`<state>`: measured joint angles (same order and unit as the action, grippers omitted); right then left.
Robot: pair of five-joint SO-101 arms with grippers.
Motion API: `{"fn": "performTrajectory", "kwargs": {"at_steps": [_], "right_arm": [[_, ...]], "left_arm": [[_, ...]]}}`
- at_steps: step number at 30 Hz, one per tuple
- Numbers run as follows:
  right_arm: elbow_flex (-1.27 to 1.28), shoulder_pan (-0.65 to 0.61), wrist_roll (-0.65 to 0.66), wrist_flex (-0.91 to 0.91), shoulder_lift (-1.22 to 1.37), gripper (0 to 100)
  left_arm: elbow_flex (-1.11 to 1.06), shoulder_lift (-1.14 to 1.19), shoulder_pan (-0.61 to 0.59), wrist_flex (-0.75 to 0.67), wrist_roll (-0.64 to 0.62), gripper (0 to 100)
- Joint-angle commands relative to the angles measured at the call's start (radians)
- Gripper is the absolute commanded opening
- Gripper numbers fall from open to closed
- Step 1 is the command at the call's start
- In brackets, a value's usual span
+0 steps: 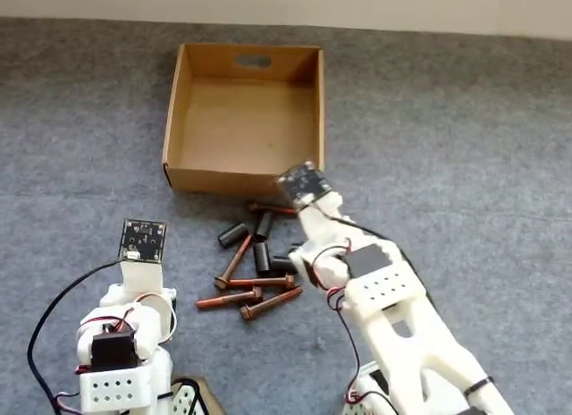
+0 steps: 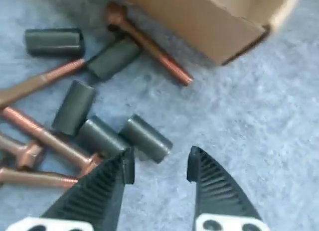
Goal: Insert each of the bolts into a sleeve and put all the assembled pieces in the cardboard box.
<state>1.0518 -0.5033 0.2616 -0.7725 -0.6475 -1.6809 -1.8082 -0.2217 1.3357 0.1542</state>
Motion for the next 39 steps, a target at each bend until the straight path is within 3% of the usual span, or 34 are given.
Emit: {"fn": "performTrajectory", "kwargs": {"at_steps": [1, 6, 16, 23, 34, 39], "right_arm": [[-0.039, -0.056, 0.052, -0.008, 0.01, 17.6], [-0.09, -0.012, 0.164, -0.008, 0.17, 17.6], [-0.314, 0.005, 0.23, -0.008, 0.41, 17.6], [-0.392, 0.008, 0.35, -0.047, 0.55, 17.6], [-0.512, 0.082, 0.408, -0.263, 0.483, 18.0], [-0.492, 0.079, 0.428, -0.274, 0.481, 18.1]], "left_arm": [[-0.015, -0.007, -0.008, 0.005, 0.006, 1], [-0.015, -0.007, -0.008, 0.005, 0.006, 1], [-0.015, -0.007, -0.008, 0.005, 0.006, 1], [-0.015, -0.007, -0.008, 0.005, 0.006, 1], [-0.015, -0.007, -0.008, 0.005, 0.006, 1], [-0.015, -0.007, -0.008, 0.005, 0.006, 1]]}}
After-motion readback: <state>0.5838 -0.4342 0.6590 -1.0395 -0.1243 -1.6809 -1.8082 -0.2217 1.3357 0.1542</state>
